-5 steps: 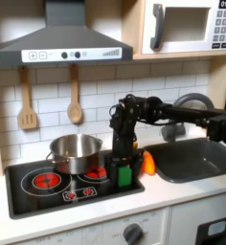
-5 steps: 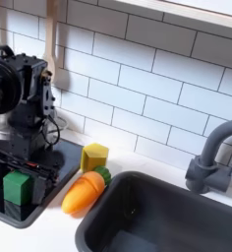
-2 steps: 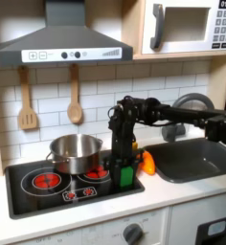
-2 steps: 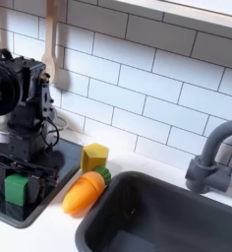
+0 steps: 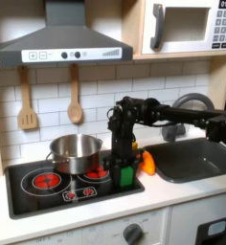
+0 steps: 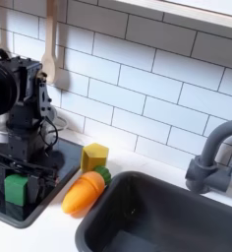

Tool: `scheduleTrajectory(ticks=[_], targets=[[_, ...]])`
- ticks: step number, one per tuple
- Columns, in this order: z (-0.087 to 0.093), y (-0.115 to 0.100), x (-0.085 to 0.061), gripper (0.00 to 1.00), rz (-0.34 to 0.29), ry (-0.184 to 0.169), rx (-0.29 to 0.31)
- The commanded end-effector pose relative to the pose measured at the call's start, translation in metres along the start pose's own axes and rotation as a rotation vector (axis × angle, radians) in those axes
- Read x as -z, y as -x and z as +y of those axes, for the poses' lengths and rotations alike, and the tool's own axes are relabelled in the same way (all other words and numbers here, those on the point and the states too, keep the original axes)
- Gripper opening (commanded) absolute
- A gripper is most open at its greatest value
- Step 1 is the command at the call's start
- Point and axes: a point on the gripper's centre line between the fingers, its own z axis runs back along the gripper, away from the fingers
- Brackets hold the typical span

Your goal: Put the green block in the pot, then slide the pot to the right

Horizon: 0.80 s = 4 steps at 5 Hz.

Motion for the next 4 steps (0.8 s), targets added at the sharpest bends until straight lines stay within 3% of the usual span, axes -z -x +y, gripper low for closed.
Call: scheduleTrajectory(ticks=[1, 4], targets=[[-0.003, -0.003, -0.030, 0.00, -0.066, 0.013, 0.024], [0.013, -0.020, -0.065, 0.00, -0.157, 0.033, -0.013]])
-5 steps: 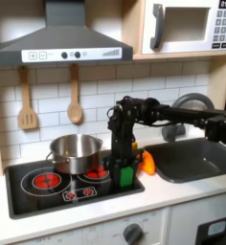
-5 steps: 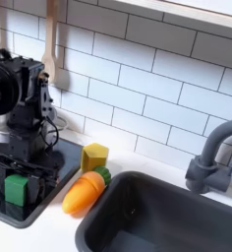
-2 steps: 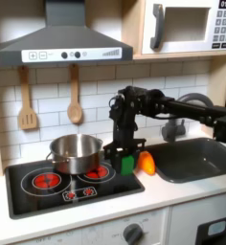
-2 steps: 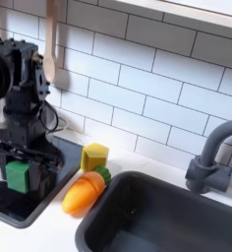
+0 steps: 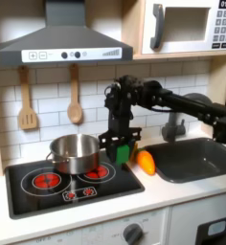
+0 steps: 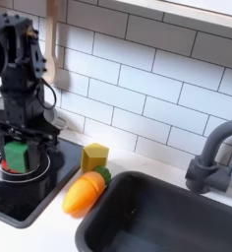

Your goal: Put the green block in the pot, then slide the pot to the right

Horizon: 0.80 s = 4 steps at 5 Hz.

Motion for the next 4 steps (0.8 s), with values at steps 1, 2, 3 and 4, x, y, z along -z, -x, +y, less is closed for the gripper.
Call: scheduleTrajectory(ticks=[1, 2, 3, 4], targets=[[0.012, -0.021, -0.018, 0.00, -0.073, -0.002, -0.031], [0.026, -0.036, -0.033, 0.00, -0.132, -0.021, -0.058], [0.036, -0.047, -0.028, 0.00, -0.140, -0.024, -0.067], [0.043, -0.055, -0.028, 0.00, -0.167, -0.031, -0.069]])
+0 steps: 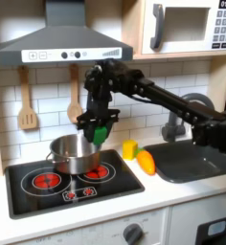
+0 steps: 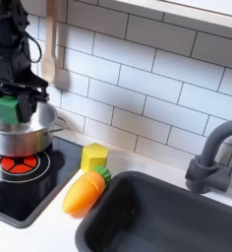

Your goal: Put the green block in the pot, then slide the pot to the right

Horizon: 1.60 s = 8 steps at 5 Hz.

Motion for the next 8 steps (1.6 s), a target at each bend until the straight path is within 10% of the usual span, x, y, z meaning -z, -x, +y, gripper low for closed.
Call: scheduleTrajectory(ticks=[1, 7, 8], targets=[[0.011, -0.019, 0.006, 0.00, -0.052, -0.009, 0.002], [0.013, -0.044, 0.028, 0.00, -0.079, 0.030, -0.018], [0.014, -0.044, 0.032, 1.00, -0.059, 0.034, -0.021]])
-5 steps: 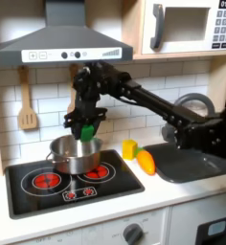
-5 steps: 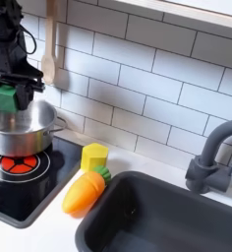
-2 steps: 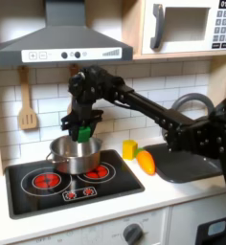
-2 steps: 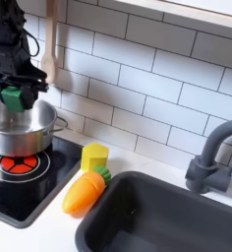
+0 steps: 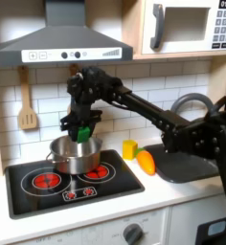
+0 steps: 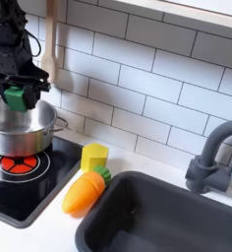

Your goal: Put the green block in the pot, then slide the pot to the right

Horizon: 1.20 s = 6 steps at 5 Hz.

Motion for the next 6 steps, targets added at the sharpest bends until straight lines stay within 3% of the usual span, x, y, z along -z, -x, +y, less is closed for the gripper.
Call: scheduleTrajectory(ticks=[1, 4, 6], targets=[[-0.001, 0.001, 0.001, 1.00, 0.026, 0.003, 0.007], [0.004, 0.013, 0.013, 1.00, 0.093, -0.021, 0.014], [0.000, 0.023, 0.022, 1.00, 0.137, -0.009, 0.024]])
